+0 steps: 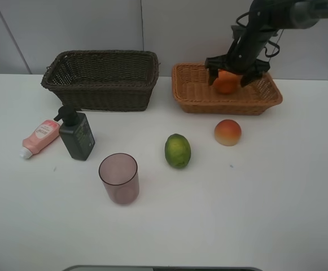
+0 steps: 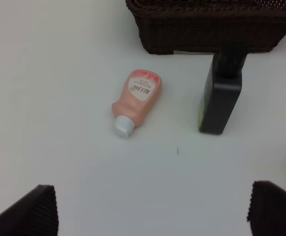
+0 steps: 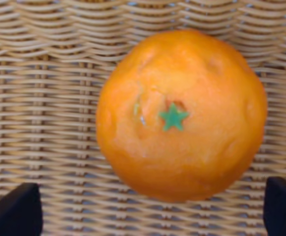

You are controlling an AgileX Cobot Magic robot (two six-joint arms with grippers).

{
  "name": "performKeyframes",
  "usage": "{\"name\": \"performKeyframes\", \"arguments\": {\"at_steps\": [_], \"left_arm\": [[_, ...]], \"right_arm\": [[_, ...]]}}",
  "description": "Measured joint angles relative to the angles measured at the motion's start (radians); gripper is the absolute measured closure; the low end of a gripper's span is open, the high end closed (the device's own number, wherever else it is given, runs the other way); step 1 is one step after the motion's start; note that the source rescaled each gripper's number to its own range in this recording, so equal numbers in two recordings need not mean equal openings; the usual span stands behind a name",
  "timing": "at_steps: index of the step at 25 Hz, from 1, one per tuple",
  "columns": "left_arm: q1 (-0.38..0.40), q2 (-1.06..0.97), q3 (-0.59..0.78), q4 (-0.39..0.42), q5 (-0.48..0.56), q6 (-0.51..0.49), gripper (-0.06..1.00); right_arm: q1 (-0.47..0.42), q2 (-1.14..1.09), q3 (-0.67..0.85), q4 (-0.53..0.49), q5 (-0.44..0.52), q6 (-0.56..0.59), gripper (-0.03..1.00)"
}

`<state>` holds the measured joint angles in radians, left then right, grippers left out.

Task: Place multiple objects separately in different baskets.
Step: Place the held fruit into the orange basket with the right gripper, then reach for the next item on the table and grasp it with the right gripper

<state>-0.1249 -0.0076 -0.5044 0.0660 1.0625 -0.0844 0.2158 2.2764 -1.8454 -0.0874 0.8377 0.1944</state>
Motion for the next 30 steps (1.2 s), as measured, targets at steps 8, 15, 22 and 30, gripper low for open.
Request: {"name": "performKeyframes", "arguments": {"at_steps": [8,15,22,30], "left_arm": [[0.0,0.0,0.0,0.0,0.0,0.0,-0.05],[0.0,0.0,0.0,0.0,0.0,0.0,-0.05],[0.0,0.0,0.0,0.0,0.0,0.0,-0.05],[0.0,0.0,0.0,0.0,0.0,0.0,-0.05]], "right_arm": [[0.038,-0.155,0.0,-0.004,0.134,-0.002,-0.03],[0.081,-0.292,0.132,-0.018,0.152,0.048,-0.03],[0.086,-0.469,0.418,-0.004,0.063,0.056,-0.03],[0.122,-0.501,0.618,0.0,-0.021,0.067,-0.03]]}}
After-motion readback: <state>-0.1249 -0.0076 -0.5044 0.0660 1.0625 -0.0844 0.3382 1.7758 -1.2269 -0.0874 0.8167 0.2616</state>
